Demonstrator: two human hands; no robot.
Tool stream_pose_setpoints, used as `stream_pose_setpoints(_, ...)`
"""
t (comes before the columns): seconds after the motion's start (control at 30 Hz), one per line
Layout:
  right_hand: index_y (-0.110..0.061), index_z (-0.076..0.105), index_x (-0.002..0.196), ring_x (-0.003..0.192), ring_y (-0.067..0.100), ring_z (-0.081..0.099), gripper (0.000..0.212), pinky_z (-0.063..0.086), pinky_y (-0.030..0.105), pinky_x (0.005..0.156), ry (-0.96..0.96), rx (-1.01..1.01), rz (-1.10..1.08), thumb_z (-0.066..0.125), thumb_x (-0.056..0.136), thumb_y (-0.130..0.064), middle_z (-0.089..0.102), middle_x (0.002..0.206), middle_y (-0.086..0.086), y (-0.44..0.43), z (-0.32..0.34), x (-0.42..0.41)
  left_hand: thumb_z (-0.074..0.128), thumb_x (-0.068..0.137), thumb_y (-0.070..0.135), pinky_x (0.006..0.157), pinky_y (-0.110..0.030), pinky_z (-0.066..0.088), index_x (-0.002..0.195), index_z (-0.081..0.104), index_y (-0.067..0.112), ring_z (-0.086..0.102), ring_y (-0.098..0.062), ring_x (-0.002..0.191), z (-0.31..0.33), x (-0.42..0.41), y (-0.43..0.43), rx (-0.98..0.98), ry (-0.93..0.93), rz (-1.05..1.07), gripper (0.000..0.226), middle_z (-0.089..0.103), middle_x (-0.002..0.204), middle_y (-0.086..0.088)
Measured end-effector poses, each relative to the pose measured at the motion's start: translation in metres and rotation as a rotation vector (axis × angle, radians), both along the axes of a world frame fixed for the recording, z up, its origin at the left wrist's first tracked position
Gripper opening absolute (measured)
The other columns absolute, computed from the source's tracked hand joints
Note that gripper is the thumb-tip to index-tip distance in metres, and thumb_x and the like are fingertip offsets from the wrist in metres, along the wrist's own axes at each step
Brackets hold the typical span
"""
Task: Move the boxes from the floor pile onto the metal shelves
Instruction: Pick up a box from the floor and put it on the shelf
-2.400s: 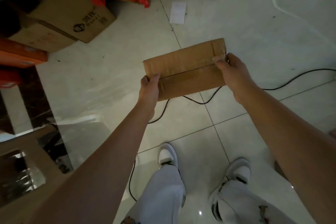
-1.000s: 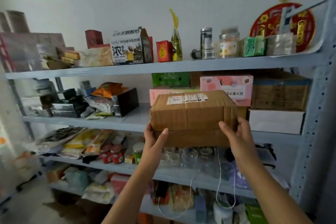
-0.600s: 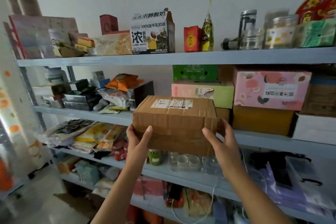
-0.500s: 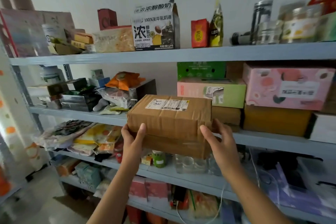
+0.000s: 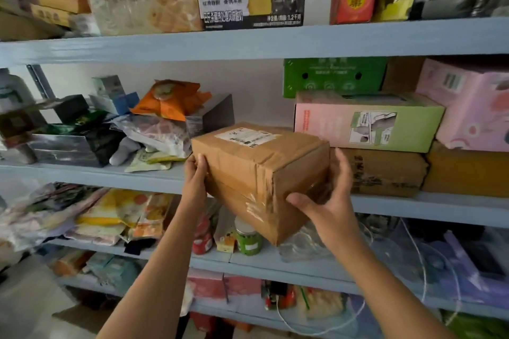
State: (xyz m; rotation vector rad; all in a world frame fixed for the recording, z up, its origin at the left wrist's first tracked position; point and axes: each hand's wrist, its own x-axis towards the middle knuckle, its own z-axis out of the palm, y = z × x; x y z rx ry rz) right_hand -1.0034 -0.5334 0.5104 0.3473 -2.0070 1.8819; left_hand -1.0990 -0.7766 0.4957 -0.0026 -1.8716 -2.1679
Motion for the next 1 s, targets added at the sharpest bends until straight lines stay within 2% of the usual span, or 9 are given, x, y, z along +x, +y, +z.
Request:
stream_pose_setpoints(0.13, -0.048, 0.011, 0.150, 0.136, -0.003, 0.034, 0.115, 0.034, 0.019, 0.105, -0.090, 0.096, -0.023, 0.081, 0.060, -0.062, 0.031, 0.152, -0.020, -0.010, -0.014, -0.013, 0.040, 0.095, 0.061, 0.114, -0.036, 0.034, 0.154, 0.023, 0.034, 0.039, -0.014, 0.139, 0.007, -0.020, 0.012, -0.010, -0.030, -0.097, 0.067, 0.037, 0.155, 0.003)
stream_pose_setpoints(0.23, -0.041, 0.022, 0.150, 0.132, -0.004, 0.041, 0.084, 0.039, 0.012, 0.102, -0.073, 0.194, -0.008, 0.071, 0.081, -0.046, 0.042, 0.145, -0.019, -0.030, -0.027, -0.029, 0.026, 0.103, 0.052, 0.091, -0.028, 0.053, 0.143, 0.044, 0.023, 0.064, -0.009, 0.111, 0.007, -0.019, 0.023, 0.063, -0.059, -0.286, 0.052, 0.062, 0.134, -0.004)
stream_pose_setpoints(0.27, -0.039, 0.022, 0.151, 0.131, -0.003, 0.041, 0.081, 0.040, 0.017, 0.106, -0.082, 0.212, -0.026, 0.067, 0.085, -0.043, 0.043, 0.145, -0.017, -0.034, -0.030, -0.036, 0.027, 0.100, 0.055, 0.096, -0.034, 0.053, 0.145, 0.041, 0.027, 0.063, -0.012, 0.115, 0.005, -0.018, 0.024, 0.072, -0.047, -0.338, 0.054, 0.060, 0.136, -0.004)
stream_pose_setpoints(0.37, -0.042, 0.022, 0.149, 0.131, 0.001, 0.042, 0.073, 0.040, 0.030, 0.111, -0.111, 0.225, -0.051, 0.064, 0.090, -0.037, 0.044, 0.145, -0.015, -0.035, -0.033, -0.057, 0.039, 0.082, 0.077, 0.110, -0.055, 0.039, 0.152, 0.018, 0.047, 0.046, -0.024, 0.135, -0.007, -0.016, 0.017, 0.041, 0.028, -0.371, 0.080, 0.041, 0.152, 0.002)
stream_pose_setpoints(0.43, -0.044, 0.019, 0.148, 0.132, 0.003, 0.042, 0.071, 0.040, 0.027, 0.110, -0.108, 0.257, -0.062, 0.062, 0.091, -0.037, 0.045, 0.144, -0.015, -0.037, -0.034, -0.068, 0.057, 0.070, 0.083, 0.111, -0.051, 0.040, 0.154, 0.006, 0.045, 0.040, -0.022, 0.140, -0.016, -0.021, 0.004, -0.085, 0.083, -0.430, 0.106, 0.032, 0.157, 0.005)
stream_pose_setpoints(0.53, -0.032, 0.022, 0.153, 0.131, 0.007, 0.044, 0.073, 0.042, 0.026, 0.106, -0.104, 0.327, -0.151, 0.062, 0.092, -0.041, 0.047, 0.144, -0.009, -0.047, -0.034, -0.081, 0.078, 0.067, 0.063, 0.103, -0.035, 0.048, 0.157, 0.001, 0.025, 0.046, -0.015, 0.136, -0.022, -0.029, -0.009, -0.292, 0.138, -0.478, 0.125, 0.040, 0.153, 0.001)
stream_pose_setpoints(0.6, -0.027, 0.024, 0.154, 0.129, 0.010, 0.046, 0.072, 0.043, 0.029, 0.105, -0.112, 0.371, -0.197, 0.060, 0.093, -0.040, 0.049, 0.142, -0.007, -0.051, -0.033, -0.094, 0.081, 0.067, 0.054, 0.094, -0.032, 0.054, 0.155, 0.015, 0.028, 0.055, -0.013, 0.126, -0.024, -0.038, -0.007, -0.304, 0.088, -0.433, 0.114, 0.051, 0.142, 0.003)
stream_pose_setpoints(0.7, -0.022, 0.031, 0.152, 0.128, 0.015, 0.051, 0.064, 0.046, 0.034, 0.105, -0.152, 0.438, -0.262, 0.058, 0.096, -0.036, 0.053, 0.140, -0.003, -0.051, -0.032, -0.114, 0.074, 0.072, 0.058, 0.099, -0.043, 0.053, 0.147, 0.036, 0.030, 0.058, -0.015, 0.122, -0.026, -0.054, 0.001, -0.303, 0.054, -0.263, 0.089, 0.058, 0.135, 0.004)
stream_pose_setpoints(1.0, -0.019, 0.025, 0.154, 0.139, 0.022, 0.042, 0.067, 0.039, 0.044, 0.112, -0.334, 0.417, -0.257, 0.054, 0.097, -0.038, 0.043, 0.151, 0.004, -0.051, -0.026, -0.136, 0.059, 0.096, 0.029, 0.103, -0.036, 0.044, 0.150, 0.032, 0.020, 0.051, -0.019, 0.126, -0.028, -0.100, 0.022, -0.325, 0.023, -0.157, 0.060, 0.053, 0.135, -0.001)
